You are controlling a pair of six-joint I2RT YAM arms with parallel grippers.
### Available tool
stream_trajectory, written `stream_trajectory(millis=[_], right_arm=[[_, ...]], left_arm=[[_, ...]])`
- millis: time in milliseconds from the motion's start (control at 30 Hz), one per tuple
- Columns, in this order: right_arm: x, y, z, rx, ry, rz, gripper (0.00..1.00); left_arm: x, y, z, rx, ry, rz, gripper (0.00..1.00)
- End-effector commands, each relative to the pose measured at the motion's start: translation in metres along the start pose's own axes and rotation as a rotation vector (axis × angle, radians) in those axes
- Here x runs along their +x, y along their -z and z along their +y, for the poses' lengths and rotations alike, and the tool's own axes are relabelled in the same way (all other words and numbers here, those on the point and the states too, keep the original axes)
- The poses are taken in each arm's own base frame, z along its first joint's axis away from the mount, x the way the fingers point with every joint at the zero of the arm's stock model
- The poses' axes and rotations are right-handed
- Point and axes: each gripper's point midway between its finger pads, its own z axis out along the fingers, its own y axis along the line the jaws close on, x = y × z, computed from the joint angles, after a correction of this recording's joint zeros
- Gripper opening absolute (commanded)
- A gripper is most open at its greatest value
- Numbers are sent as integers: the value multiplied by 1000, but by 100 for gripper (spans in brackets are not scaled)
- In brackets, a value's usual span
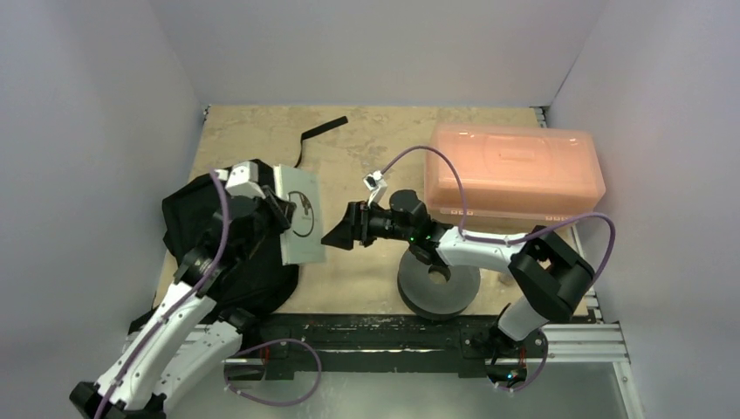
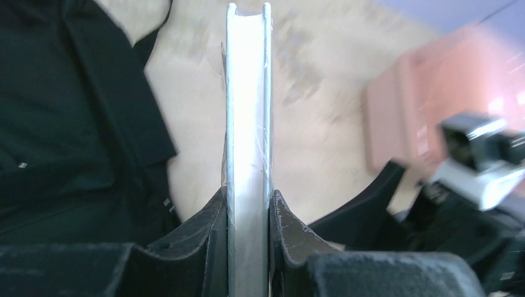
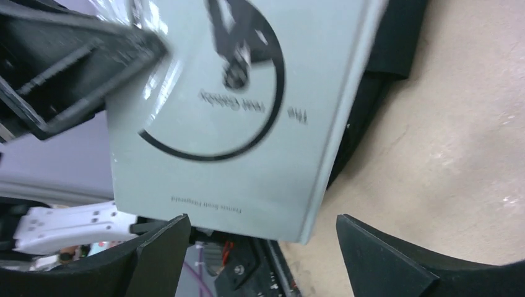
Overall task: Pack the student bag
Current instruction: Pick up the book from the center of the board.
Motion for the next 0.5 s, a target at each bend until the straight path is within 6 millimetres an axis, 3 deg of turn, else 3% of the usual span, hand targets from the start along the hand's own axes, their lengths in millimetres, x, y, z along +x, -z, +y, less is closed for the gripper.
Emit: stream_trajectory(millis=[0,100,233,333,467], right_arm=[[-19,18,40,-136,-136,-85,96],[-39,30,67,-255,-223,-175,99],[-64,48,102,-439,-318,-270,99],[-77,59,115,-526,-380,-324,99],[-99,77,122,-591,-457,-441,79]], left_arm=[[-105,46,-54,315,323,-437,0],[-128,65,-65,432,485,-533,0],[-139,80,-85,620,641,-542,0],[-142,89,-93,746,738,-556,0],[-142,97,-95,866,823,-586,0]])
